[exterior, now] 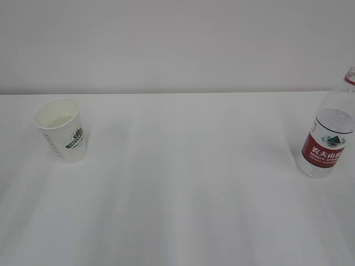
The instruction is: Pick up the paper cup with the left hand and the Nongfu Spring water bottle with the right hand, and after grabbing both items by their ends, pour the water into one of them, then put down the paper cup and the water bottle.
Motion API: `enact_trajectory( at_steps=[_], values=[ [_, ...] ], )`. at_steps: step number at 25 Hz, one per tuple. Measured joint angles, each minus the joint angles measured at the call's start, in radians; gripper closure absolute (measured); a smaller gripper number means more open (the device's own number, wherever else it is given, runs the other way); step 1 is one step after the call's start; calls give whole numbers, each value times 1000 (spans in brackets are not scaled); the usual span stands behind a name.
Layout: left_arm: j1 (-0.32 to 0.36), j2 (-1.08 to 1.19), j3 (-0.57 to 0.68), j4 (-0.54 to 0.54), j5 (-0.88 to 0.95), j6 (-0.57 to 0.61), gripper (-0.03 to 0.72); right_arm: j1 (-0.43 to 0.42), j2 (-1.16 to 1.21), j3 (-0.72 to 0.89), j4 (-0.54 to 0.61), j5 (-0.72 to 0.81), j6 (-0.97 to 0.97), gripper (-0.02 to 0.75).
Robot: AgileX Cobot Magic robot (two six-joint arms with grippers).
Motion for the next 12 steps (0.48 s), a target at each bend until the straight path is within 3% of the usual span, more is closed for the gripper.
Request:
enact_trajectory(
  at_steps=[6, 12],
  values=[
    [0, -13, -17, 0, 124, 0, 109, 0, -61, 0, 0, 103, 0, 150],
    [0, -39, -110, 0, 348, 0, 111, 0, -129, 0, 0, 204, 0, 150]
  ],
)
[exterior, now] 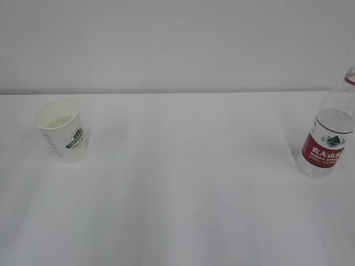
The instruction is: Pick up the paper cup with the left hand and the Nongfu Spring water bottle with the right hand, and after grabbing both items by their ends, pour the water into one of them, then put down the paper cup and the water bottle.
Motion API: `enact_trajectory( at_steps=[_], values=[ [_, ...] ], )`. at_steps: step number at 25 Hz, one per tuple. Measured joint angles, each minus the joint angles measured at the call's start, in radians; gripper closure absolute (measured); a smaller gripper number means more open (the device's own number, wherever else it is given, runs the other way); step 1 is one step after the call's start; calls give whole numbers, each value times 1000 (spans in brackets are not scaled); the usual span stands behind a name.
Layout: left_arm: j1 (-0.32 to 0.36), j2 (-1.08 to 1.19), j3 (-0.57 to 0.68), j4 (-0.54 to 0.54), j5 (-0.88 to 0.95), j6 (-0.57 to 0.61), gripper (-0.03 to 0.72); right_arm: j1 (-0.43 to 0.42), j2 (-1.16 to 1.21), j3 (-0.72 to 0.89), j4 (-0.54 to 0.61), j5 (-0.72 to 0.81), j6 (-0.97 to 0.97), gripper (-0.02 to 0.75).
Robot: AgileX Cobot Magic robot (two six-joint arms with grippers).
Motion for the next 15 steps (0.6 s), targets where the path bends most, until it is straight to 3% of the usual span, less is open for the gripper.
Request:
enact_trajectory(
  at_steps=[7, 15],
  values=[
    [0, -70, -53, -5, 161, 0, 169, 0, -67, -38, 2, 132, 0, 149],
    [0, -239, -54, -8, 316, 0, 181, 0, -71, -119, -32, 369, 0, 150]
  ],
)
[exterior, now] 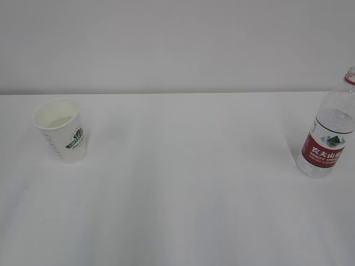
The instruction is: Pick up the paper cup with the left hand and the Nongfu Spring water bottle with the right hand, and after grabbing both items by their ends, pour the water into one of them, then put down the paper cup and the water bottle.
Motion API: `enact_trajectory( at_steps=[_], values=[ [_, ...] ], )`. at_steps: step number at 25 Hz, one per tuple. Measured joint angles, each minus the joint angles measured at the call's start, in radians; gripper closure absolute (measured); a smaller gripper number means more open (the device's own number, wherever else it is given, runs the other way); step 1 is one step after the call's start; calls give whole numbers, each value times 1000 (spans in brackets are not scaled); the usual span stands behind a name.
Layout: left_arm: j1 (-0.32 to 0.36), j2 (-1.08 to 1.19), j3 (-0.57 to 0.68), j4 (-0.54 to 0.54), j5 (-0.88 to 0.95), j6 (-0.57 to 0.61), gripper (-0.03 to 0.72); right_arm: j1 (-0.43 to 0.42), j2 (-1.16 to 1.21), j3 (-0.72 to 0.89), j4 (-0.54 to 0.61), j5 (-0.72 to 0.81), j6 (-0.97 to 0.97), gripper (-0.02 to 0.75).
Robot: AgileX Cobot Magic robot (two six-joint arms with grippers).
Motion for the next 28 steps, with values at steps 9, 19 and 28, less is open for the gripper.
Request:
enact_trajectory(
  at_steps=[9, 19, 28],
  values=[
    [0, -154, 0, -22, 92, 0, 181, 0, -23, -8, -6, 163, 0, 150],
    [0, -193, -46, -53, 107, 0, 182, 0, -108, -45, -8, 280, 0, 150],
    [0, -193, -120, -5, 274, 2, 185, 0, -108, -46, -13, 362, 0, 150]
  ],
)
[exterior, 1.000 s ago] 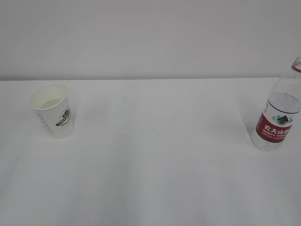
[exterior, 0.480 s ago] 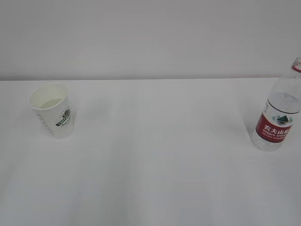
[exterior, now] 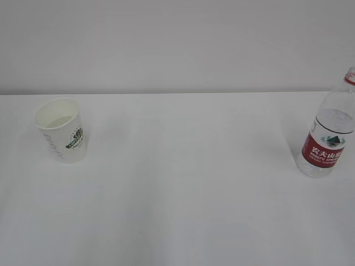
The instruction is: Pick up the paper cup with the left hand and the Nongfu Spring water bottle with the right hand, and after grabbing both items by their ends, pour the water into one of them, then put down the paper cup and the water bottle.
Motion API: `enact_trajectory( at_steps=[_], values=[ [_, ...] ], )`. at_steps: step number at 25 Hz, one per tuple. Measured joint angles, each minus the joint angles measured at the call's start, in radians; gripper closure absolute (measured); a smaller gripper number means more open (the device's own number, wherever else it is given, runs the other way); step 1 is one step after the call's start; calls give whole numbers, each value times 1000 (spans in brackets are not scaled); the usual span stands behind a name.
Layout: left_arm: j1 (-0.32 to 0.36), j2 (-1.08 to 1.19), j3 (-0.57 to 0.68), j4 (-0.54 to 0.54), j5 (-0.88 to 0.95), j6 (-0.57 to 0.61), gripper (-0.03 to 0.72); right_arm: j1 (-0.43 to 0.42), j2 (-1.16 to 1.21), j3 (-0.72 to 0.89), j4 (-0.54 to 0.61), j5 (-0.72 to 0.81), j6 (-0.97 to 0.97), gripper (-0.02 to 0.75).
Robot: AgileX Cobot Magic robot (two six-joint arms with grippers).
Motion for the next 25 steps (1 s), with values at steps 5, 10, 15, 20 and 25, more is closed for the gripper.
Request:
enact_trajectory(
  at_steps=[5, 10, 15, 20, 25],
  values=[
    [0, -6, -20, 26, 119, 0, 203, 0, 0, 0, -2, 7, 0, 150],
    [0, -6, -20, 28, 172, 1, 228, 0, 0, 13, -4, 16, 0, 150],
    [0, -6, -20, 25, 186, 1, 234, 0, 0, 24, -4, 17, 0, 150],
    [0, -6, -20, 25, 196, 1, 235, 0, 0, 23, -4, 17, 0, 150],
    [0, -6, 2, 26, 200, 1, 235, 0, 0, 26, -4, 17, 0, 150]
  ],
)
